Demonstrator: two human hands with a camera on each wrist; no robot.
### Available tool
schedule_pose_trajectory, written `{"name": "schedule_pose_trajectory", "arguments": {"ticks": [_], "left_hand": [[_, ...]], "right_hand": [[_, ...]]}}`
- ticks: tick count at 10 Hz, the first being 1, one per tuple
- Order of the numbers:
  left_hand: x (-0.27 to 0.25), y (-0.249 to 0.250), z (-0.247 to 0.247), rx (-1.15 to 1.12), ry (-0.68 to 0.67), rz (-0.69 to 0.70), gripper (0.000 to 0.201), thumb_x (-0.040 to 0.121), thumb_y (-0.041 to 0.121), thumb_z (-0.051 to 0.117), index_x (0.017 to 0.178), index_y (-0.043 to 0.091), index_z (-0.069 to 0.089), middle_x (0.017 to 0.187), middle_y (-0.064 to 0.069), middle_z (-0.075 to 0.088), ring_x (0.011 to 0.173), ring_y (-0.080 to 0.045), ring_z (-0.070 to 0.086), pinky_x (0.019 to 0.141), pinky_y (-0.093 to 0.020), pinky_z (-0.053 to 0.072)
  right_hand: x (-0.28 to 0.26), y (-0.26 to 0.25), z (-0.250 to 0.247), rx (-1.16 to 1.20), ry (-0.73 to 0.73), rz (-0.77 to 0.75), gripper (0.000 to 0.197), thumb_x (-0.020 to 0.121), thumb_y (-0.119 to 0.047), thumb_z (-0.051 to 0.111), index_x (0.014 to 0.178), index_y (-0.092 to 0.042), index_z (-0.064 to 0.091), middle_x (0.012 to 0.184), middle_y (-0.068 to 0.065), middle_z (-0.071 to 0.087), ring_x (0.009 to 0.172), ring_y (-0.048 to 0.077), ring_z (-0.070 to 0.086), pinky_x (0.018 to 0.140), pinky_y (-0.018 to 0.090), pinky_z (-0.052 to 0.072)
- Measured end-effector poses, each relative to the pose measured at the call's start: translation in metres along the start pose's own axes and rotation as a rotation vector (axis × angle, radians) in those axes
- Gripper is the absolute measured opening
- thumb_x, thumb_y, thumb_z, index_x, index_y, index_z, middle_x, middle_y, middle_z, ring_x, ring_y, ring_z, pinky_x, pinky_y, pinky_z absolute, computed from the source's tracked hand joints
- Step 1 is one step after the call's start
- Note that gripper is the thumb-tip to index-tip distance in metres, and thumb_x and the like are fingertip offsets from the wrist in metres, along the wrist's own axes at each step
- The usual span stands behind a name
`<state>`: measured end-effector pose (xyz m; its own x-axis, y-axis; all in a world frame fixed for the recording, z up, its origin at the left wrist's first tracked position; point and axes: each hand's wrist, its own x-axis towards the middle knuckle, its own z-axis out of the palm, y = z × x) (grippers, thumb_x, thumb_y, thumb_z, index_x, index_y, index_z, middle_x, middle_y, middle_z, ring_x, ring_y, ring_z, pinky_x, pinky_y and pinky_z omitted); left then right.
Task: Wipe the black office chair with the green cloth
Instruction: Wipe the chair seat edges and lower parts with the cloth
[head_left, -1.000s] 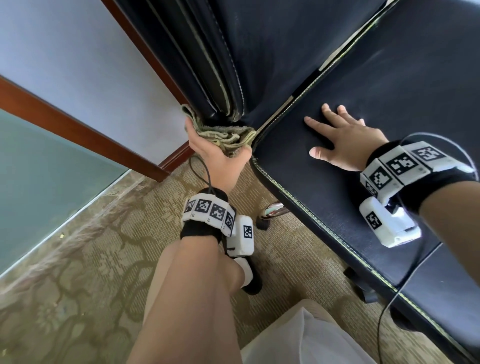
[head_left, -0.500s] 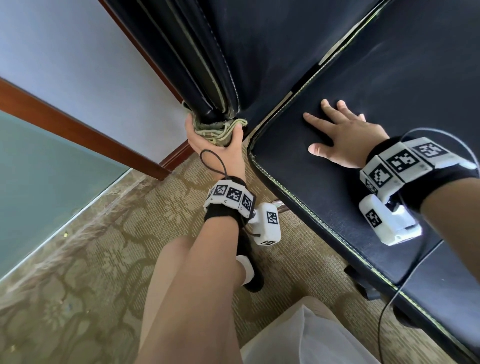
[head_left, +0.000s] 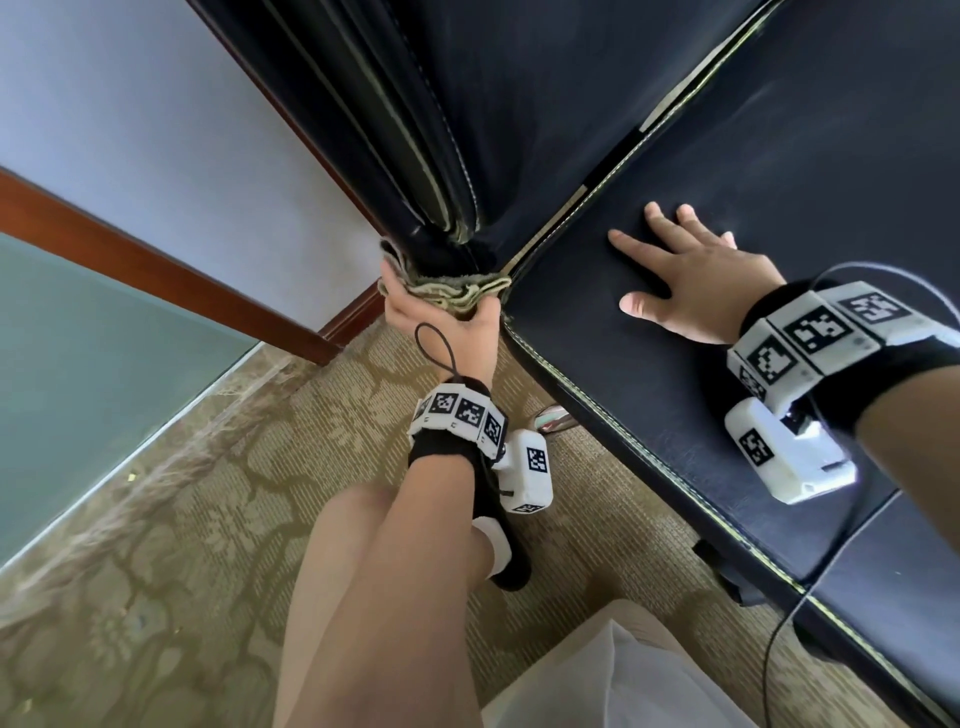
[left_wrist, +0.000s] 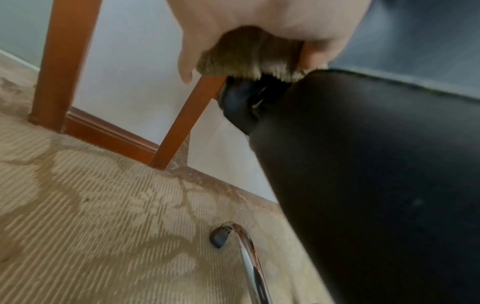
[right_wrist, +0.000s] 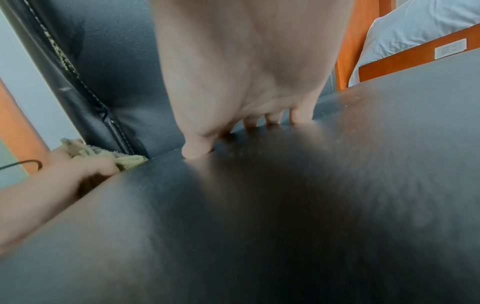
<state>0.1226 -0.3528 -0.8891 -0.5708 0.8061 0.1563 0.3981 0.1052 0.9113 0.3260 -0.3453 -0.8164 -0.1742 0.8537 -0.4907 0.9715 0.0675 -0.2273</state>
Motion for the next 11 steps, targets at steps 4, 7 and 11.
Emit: {"name": "schedule_pose_trajectory", "arguments": {"ticks": [4,7,11], "left_hand": [[0.007,0.012,-0.016,0.025,0.027,0.202,0.085,0.069,-0.002,0.077,0.137,-0.011,0.028,0.128,-0.016,0.034,0.103,0.013,0.036,0.088,0.008,0.021],[0.011,0.017,0.003,0.003,0.132,0.115,0.085,0.064,0.007,0.078,0.138,0.003,0.036,0.121,-0.019,0.044,0.087,0.011,0.040,0.074,0.009,0.029],[0.015,0.011,-0.007,0.086,-0.028,0.018,0.089,0.066,0.004,0.074,0.143,0.012,0.029,0.124,-0.004,0.039,0.092,0.006,0.041,0.070,0.009,0.028]], "right_hand": [[-0.001,0.001,0.001,0.018,0.017,-0.013,0.061,0.095,-0.053,0.032,0.146,-0.045,-0.001,0.157,-0.011,-0.013,0.144,0.017,-0.012,0.114,0.047,0.015],[-0.002,-0.002,-0.001,-0.002,-0.015,0.004,0.061,0.095,-0.053,0.031,0.146,-0.044,-0.003,0.156,-0.011,-0.016,0.144,0.019,-0.013,0.114,0.046,0.014],[0.001,-0.004,-0.006,-0.035,-0.049,0.007,0.064,0.096,-0.050,0.033,0.147,-0.040,-0.005,0.156,-0.006,-0.017,0.144,0.022,-0.014,0.115,0.046,0.009]]}}
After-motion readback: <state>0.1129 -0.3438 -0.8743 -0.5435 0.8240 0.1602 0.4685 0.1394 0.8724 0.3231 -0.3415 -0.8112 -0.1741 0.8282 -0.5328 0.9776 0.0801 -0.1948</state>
